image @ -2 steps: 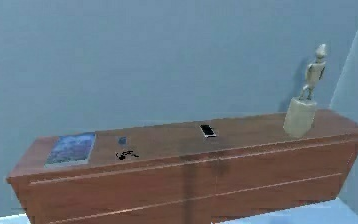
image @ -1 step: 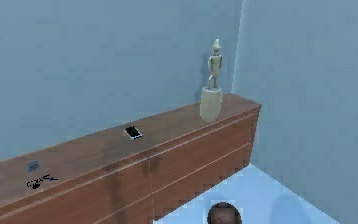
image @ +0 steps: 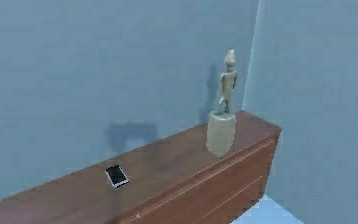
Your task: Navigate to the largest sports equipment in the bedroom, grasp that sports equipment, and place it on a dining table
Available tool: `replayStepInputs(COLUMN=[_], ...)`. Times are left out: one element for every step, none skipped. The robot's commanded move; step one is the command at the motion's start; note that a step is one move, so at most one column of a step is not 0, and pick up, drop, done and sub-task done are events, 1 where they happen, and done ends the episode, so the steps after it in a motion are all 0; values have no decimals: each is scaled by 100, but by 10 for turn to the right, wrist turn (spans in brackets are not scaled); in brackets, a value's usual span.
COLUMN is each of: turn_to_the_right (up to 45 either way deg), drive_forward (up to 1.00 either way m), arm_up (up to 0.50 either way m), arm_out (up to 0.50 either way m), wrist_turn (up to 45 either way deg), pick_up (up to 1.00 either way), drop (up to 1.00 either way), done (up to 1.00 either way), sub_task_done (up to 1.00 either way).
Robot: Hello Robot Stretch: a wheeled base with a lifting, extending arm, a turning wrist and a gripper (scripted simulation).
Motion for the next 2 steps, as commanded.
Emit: replayStepInputs(turn_to_the_right=[-450, -120], drive_forward=[0, 0], arm_up=[0, 0], arm_out=[0, 0], wrist_turn=[0, 0], pick_up=[0, 0], drop=[0, 0], done=[0, 0], sub_task_done=[0, 0])
